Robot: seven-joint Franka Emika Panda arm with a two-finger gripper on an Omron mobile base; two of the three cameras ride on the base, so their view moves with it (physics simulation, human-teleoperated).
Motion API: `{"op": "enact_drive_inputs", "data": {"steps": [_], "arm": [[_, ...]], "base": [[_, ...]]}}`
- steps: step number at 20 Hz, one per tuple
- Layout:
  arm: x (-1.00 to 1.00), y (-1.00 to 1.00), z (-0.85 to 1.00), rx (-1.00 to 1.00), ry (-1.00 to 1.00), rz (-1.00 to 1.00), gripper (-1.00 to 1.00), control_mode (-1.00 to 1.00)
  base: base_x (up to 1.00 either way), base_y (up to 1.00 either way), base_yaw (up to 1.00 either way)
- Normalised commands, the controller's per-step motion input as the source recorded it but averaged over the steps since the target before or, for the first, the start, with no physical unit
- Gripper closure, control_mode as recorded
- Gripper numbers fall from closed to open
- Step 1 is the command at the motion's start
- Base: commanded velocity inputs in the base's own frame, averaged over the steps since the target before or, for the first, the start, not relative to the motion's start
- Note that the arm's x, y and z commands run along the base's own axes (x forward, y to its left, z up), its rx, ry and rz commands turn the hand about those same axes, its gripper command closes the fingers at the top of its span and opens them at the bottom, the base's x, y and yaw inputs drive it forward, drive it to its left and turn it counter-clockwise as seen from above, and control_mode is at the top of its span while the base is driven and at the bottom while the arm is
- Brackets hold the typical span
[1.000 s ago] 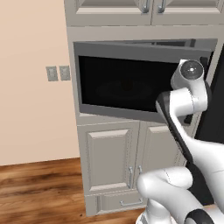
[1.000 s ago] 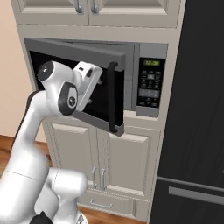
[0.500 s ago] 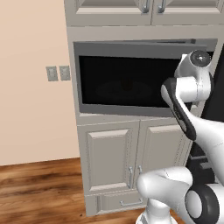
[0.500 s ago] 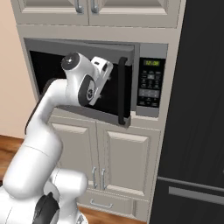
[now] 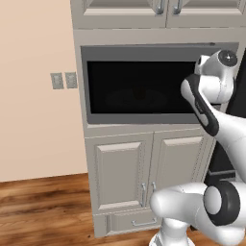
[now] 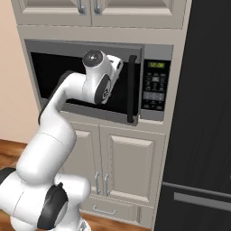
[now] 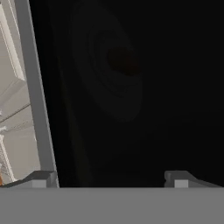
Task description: Pick the hotdog bun from the counter and place it in the microwave. Then turn on the microwave.
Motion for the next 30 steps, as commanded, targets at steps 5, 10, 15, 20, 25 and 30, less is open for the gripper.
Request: {"op": "enact_drive_inputs", "data": {"steps": [5,10,15,20,25,30], "arm": [[0.27,-0.04,0.0,0.0,0.0,0.12,-1.0,-1.0],[0.39,-0.01,0.0,0.01,0.0,0.11,-1.0,-1.0],[0.46,0.0,0.0,0.01,0.0,0.1,-1.0,-1.0],[0.44,0.0,0.0,0.01,0.0,0.11,-1.0,-1.0],[0.43,0.0,-0.01,0.0,0.0,0.13,-1.0,-1.0],[0.33,0.02,-0.06,0.0,0.0,0.09,-1.0,-1.0]], "base": [[0.0,0.0,0.0],[0.0,0.0,0.0],[0.0,0.0,0.0],[0.0,0.0,0.0],[0.0,0.0,0.0],[0.0,0.0,0.0]]}}
